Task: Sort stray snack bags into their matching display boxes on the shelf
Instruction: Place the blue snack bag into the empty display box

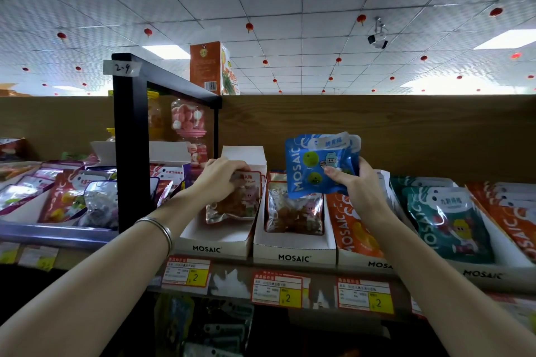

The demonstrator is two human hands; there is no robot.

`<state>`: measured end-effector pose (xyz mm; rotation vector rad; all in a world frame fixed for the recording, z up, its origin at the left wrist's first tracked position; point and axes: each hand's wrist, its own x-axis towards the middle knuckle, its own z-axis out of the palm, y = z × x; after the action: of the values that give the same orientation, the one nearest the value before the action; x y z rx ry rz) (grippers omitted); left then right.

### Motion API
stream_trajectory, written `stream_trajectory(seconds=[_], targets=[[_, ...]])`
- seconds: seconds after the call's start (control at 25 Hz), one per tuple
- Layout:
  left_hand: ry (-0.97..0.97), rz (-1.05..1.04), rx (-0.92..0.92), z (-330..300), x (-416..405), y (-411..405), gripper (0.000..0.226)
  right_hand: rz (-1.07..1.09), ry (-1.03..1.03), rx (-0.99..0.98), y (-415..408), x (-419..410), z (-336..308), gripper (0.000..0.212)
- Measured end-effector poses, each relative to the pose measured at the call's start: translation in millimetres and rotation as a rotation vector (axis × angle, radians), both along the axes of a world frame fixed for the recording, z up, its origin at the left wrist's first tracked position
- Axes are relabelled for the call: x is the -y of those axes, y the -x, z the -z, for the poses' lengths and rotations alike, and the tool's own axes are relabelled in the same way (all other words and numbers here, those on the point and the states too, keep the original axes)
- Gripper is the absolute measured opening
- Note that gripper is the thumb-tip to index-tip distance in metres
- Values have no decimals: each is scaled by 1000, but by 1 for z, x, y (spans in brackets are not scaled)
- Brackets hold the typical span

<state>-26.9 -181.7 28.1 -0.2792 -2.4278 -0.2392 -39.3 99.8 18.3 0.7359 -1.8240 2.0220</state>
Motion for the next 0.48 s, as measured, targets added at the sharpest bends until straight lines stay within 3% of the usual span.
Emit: stream_trajectory(seconds=[0.16,0.48], targets=[[84,-150,-14,6,-3,6,35,18,2,0,-1,0,0,37],[48,-165,79,8,-3,16,41,30,-21,-5,-1,0,0,37]])
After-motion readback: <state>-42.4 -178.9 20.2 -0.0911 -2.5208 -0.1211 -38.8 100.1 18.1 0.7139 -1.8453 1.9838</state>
